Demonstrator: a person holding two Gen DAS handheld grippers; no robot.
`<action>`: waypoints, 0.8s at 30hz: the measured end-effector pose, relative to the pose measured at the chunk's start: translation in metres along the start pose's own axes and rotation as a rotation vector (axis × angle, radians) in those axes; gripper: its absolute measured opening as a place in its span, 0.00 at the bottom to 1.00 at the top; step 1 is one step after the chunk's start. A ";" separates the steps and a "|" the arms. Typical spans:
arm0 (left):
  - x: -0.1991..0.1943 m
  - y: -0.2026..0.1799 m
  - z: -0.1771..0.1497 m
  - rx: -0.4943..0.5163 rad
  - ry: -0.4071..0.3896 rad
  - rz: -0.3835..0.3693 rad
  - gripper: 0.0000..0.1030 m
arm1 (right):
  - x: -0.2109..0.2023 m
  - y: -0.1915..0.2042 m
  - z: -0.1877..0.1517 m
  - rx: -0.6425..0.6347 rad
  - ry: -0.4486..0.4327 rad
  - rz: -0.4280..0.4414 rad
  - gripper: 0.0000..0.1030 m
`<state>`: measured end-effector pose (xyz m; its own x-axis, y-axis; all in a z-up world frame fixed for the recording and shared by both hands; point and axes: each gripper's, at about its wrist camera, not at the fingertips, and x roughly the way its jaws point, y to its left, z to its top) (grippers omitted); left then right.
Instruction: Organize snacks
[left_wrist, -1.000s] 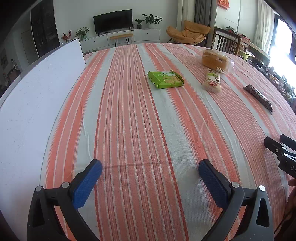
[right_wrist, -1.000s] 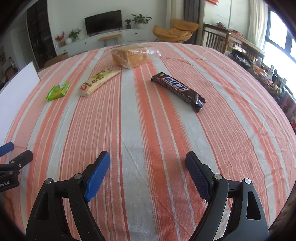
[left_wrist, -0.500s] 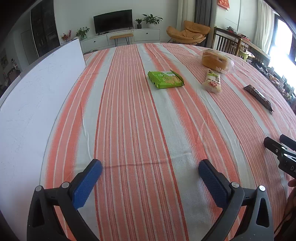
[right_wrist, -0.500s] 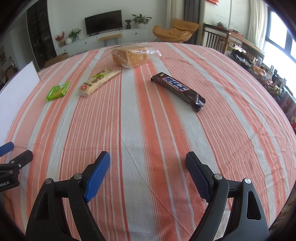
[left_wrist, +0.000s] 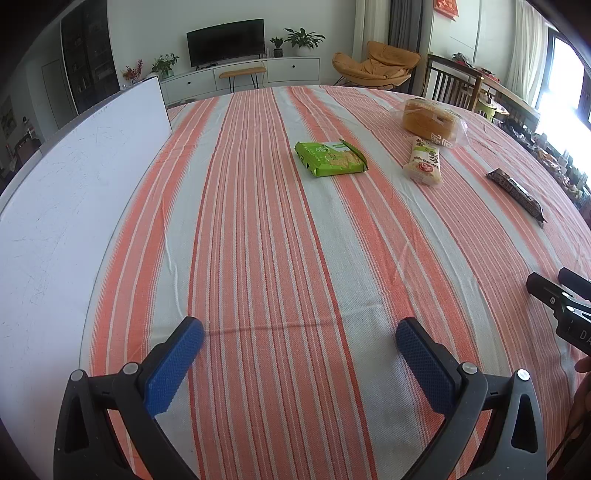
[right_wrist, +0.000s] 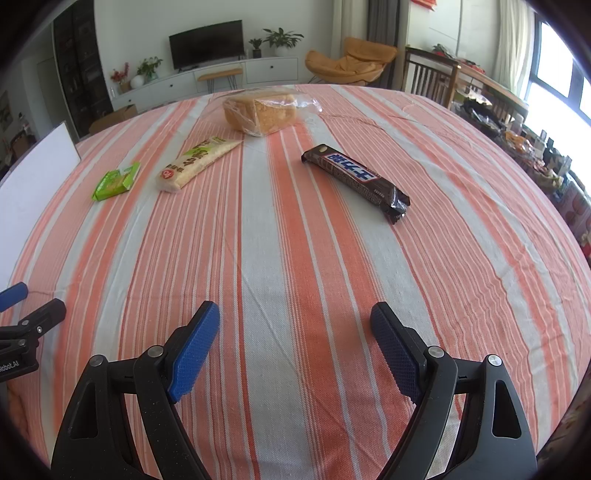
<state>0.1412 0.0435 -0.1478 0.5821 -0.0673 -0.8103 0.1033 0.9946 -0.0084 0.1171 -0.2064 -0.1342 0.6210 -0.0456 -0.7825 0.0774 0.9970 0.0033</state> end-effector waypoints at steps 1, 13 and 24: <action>0.000 0.000 0.000 0.000 0.000 0.000 1.00 | 0.000 0.000 0.000 0.000 0.000 0.000 0.84; 0.017 0.009 0.054 -0.140 0.076 -0.111 0.99 | 0.000 0.000 0.000 -0.002 0.001 0.005 0.86; 0.092 -0.013 0.150 -0.205 0.147 -0.001 0.81 | 0.002 0.003 0.000 -0.007 0.004 0.010 0.87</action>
<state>0.3146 0.0126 -0.1338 0.4569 -0.0711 -0.8867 -0.0709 0.9907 -0.1160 0.1183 -0.2032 -0.1356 0.6189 -0.0358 -0.7846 0.0662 0.9978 0.0067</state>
